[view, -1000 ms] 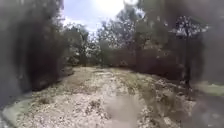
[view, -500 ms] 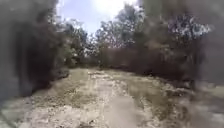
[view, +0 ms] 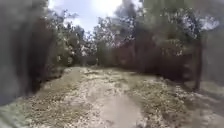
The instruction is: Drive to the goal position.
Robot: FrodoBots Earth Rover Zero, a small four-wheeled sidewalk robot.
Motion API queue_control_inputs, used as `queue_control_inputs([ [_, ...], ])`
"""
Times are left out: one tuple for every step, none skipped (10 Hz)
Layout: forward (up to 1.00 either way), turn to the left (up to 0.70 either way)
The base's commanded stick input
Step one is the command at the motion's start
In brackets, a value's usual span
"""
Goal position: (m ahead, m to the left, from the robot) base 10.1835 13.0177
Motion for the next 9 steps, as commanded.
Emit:
queue_control_inputs([
  [0.85,0.0],
  [0.85,0.0],
  [0.85,0.0],
  [0.85,0.0],
  [0.85,0.0],
  [0.85,0.0],
  [0.85,0.0],
  [0.85,0.0],
  [0.85,0.01],
])
